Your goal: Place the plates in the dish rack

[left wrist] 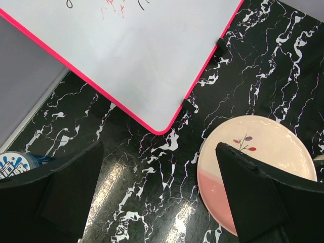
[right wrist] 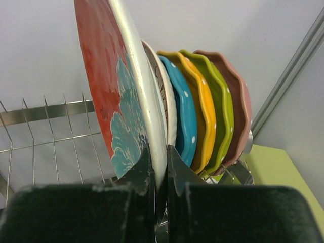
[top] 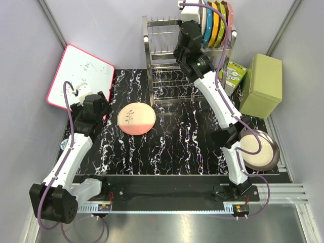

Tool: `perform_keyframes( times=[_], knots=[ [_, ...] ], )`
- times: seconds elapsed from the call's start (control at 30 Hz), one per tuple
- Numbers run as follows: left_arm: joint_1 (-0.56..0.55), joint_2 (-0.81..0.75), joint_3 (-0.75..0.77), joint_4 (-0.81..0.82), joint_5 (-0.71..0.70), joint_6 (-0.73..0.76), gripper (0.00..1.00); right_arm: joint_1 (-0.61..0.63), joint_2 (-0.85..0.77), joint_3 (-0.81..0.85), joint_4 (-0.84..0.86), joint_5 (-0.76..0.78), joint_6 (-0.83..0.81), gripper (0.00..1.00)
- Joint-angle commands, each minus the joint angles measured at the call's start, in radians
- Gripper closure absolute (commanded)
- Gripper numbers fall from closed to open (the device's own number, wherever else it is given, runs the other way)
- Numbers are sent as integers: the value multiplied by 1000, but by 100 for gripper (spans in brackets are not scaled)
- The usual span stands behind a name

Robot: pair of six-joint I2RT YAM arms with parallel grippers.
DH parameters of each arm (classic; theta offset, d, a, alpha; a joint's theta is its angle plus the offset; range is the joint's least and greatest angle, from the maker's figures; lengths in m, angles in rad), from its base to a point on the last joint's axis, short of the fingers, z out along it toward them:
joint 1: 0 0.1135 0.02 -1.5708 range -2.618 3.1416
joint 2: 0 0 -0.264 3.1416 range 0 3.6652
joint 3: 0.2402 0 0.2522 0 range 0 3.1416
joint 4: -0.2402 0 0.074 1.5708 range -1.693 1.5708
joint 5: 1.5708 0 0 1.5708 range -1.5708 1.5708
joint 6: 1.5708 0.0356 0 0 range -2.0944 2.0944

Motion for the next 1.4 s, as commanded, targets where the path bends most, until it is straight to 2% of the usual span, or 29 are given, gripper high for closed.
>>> perform_keyframes(
  times=[0.0,1.0,1.07,1.17,1.27,1.37],
  knots=[
    [-4,-4,-10,65,19,-13,1,0,-25,67,147,-20,59,100],
    [-4,33,-7,68,65,-16,1,-52,87,100,149,3,71,100],
    [-4,34,-7,66,68,-16,1,-52,90,100,149,-10,68,93],
    [-4,39,-3,63,76,-16,1,-52,87,99,147,-28,65,77],
    [-4,48,3,57,85,-19,1,-52,79,102,152,-30,61,70],
    [-3,51,13,57,113,-18,1,-52,62,100,156,-30,59,68]
  ],
)
